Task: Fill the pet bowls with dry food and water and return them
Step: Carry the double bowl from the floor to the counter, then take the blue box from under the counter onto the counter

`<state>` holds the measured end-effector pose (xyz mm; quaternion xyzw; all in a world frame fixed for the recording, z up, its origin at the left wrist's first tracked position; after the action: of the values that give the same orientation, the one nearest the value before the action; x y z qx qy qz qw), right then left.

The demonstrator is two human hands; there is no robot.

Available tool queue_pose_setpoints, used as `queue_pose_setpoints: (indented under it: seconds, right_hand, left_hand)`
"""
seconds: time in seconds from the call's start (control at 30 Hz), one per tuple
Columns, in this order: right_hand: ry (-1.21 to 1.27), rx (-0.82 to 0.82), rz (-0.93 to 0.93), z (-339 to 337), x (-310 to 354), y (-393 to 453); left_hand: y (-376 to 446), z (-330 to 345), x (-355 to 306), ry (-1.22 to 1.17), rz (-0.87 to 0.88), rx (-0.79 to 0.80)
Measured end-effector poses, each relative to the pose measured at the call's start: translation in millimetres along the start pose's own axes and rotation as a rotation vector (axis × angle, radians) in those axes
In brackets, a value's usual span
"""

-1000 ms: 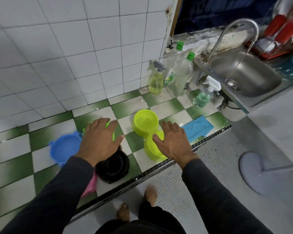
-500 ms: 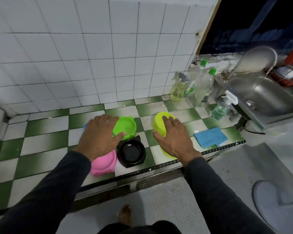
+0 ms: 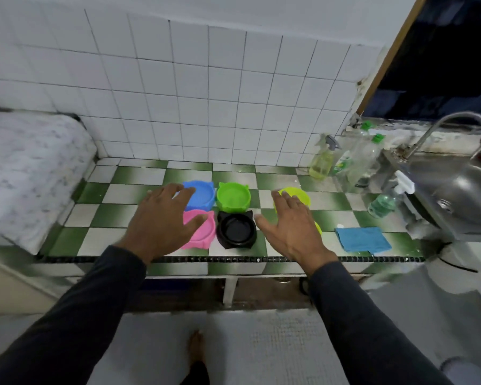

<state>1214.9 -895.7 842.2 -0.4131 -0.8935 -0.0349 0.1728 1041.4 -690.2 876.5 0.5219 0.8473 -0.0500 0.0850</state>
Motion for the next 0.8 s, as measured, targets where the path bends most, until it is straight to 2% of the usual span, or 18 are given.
queue_pose_setpoints:
  seconds: [0.4,0.8]
  right_hand:
    - [-0.023,0.029,-0.141,18,70,-77]
    - [-0.056,0.084,-0.165,79,189,-126]
  left_hand:
    - [-114,-17,39,0.009,-0.128,-0.032]
    - [-193,-23,148,0.026,-0.131,0.016]
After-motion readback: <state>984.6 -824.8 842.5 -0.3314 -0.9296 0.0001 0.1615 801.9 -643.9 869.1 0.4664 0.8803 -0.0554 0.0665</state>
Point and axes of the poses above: each hand's wrist, its own y-axis towards the middle knuckle, its own z-axis out of the palm, x = y × z, the point moved 2 cm from there along y, towards the middle knuckle, and after that the axes turned 6 degrees about x, right-handed, at the moved point
